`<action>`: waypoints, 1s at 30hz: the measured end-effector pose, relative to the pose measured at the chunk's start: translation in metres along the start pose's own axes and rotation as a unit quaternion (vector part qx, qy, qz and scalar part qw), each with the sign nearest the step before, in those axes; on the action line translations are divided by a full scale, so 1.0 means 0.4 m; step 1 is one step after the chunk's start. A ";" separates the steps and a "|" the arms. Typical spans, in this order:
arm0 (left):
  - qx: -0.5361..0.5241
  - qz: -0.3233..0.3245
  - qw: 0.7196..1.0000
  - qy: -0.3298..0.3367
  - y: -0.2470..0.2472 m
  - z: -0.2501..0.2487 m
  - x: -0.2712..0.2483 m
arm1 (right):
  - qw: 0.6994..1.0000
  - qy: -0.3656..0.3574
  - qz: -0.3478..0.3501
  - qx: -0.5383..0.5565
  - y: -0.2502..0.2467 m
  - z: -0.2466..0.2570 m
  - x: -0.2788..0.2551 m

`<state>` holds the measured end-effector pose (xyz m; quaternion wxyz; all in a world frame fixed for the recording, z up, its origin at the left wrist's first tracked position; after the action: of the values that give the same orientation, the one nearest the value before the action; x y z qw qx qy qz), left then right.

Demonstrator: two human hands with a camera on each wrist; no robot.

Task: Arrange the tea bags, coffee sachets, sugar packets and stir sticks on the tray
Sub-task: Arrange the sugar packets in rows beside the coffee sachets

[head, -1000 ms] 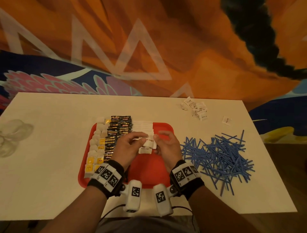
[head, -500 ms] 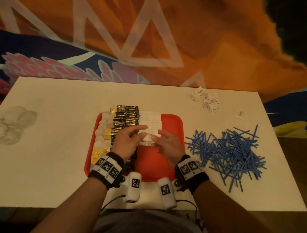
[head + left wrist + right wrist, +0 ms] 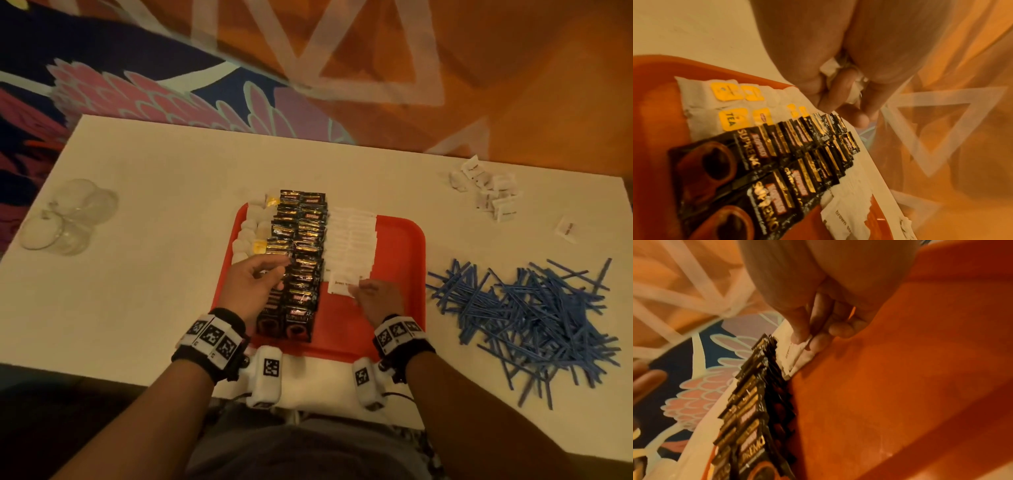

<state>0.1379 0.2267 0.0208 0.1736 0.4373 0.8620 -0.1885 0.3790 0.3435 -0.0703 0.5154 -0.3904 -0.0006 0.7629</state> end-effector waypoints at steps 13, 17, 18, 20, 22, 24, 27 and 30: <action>0.022 -0.026 0.999 -0.021 -0.087 0.059 -0.004 | 0.990 0.000 -0.066 -0.127 0.041 0.024 0.033; 0.017 -0.033 0.999 -0.032 -0.086 0.067 -0.008 | 0.979 -0.099 -0.063 -0.166 0.059 0.083 0.024; 0.011 -0.035 0.999 -0.038 -0.085 0.069 -0.010 | 0.973 -0.140 -0.057 -0.173 0.072 0.105 0.020; -0.003 -0.036 0.998 -0.050 -0.086 0.070 -0.014 | 0.960 -0.194 -0.026 -0.199 0.109 0.133 0.016; -0.017 -0.035 0.997 -0.060 -0.088 0.069 -0.019 | 0.953 -0.207 0.004 -0.222 0.138 0.136 0.019; -0.027 -0.035 0.997 -0.064 -0.090 0.069 -0.024 | 0.953 -0.207 0.004 -0.223 0.142 0.135 0.023; -0.024 -0.036 0.997 -0.057 -0.094 0.065 -0.032 | 0.961 -0.189 -0.001 -0.202 0.128 0.137 0.021; -0.062 -0.026 0.996 -0.059 -0.078 0.052 -0.045 | 0.970 -0.178 -0.010 -0.167 0.096 0.152 0.002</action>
<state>0.1254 0.1873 0.0165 0.2461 0.3909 0.8716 -0.1642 0.3122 0.3503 -0.0438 0.4425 -0.3288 -0.2237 0.8038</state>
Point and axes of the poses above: each hand's wrist, its own x-axis towards the middle knuckle, its own y-axis out of the palm, z = x × y, the point moved 9 cm from there along x, towards the middle knuckle, and after that the axes turned 2 degrees about -y, right-handed, at the moved point
